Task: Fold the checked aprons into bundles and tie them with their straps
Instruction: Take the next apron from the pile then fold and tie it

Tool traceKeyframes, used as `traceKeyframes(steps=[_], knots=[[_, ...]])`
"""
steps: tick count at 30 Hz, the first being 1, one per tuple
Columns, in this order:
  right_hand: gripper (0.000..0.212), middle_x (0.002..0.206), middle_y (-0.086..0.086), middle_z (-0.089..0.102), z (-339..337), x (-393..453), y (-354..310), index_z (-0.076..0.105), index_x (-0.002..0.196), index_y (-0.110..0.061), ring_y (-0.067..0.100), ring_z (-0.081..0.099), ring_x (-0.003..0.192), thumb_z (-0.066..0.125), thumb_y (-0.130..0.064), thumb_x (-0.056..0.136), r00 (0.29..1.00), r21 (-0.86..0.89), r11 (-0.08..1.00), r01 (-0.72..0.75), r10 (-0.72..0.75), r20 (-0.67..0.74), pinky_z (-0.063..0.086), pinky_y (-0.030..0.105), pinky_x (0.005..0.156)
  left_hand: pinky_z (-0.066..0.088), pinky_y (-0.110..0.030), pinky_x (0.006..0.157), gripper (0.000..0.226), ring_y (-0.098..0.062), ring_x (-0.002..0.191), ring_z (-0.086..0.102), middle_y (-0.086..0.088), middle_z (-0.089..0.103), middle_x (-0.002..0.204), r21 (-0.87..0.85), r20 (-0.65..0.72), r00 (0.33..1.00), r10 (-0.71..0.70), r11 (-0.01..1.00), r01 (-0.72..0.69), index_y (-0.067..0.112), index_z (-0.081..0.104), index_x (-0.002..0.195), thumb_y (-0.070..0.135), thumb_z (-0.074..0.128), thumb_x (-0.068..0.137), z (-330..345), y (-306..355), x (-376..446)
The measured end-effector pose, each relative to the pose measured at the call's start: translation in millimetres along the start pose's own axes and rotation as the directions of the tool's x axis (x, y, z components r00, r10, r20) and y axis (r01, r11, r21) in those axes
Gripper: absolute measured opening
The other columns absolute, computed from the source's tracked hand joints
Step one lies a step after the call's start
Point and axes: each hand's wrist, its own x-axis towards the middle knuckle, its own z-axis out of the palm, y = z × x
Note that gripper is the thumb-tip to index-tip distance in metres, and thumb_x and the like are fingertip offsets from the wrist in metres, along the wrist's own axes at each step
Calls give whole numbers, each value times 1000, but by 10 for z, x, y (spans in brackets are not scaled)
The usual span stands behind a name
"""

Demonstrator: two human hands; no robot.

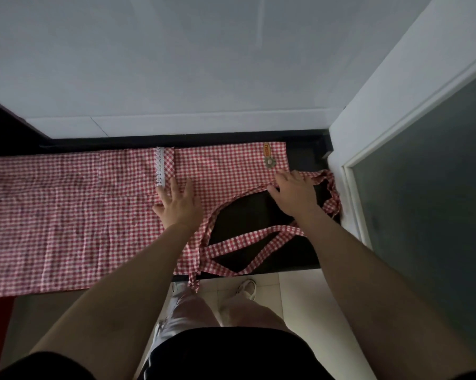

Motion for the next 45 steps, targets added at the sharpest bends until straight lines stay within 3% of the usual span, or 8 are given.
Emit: traceKeyframes(steps=[4,10,15,22,29,35,41,45], knots=[[59,160,16,26,-140,22,-25,32,151,-6,33,17,149,32,-42,104,973,-35,974,-225,226,47,14,52,119,16,-59,119,59,-34,151,-7,2,0,166,16,55,974,218,976,-219,36,11,155,31,35,101,-30,134,-58],[53,156,5,34,-35,-101,-688,38,148,-20,29,31,141,46,-40,99,972,118,965,232,-234,0,34,50,110,23,-52,119,69,-24,150,14,0,16,162,-131,-98,969,225,963,-237,33,28,150,9,50,89,-190,-49,-235],[70,160,20,18,82,-164,-970,21,153,-7,37,21,145,51,-36,96,976,46,988,-146,136,172,23,52,117,22,-57,118,64,-30,148,11,-3,13,161,-38,-26,996,86,995,-87,31,27,150,25,53,92,-241,-753,-229],[28,119,8,52,388,-723,-2611,57,109,-9,26,50,113,51,-33,95,969,109,963,247,-245,-30,43,38,89,37,-45,103,36,-29,126,42,-9,47,131,-62,-115,958,263,961,-271,14,59,118,27,63,85,-310,-1804,-466],[94,137,13,39,754,-1247,-3339,39,135,-14,31,39,126,64,-76,69,966,-97,965,244,-232,118,46,45,97,38,-48,106,68,-25,126,38,-2,39,136,154,101,918,384,905,-396,25,48,127,64,66,75,-332,-2528,-793],[64,131,9,45,964,-1517,-3336,46,131,-12,28,44,124,68,0,72,982,-129,974,189,-190,3,50,39,92,39,-50,104,63,-26,130,37,-5,32,147,370,68,859,508,787,-494,24,31,140,35,62,87,-186,-2763,-979],[36,118,2,52,757,-1585,-3240,51,119,-14,18,51,105,59,-2,85,989,-66,986,151,-151,7,51,31,84,46,-38,96,33,-20,118,47,-2,49,131,183,105,845,525,825,-535,17,53,128,12,52,95,-371,-2767,-932],[20,112,5,62,612,-1613,-3054,59,116,-11,21,61,103,52,-10,97,982,-144,975,-166,177,64,50,31,92,50,-36,87,34,-22,112,57,-4,57,122,315,160,935,316,882,-352,15,57,123,3,54,92,-579,-2800,-875]])
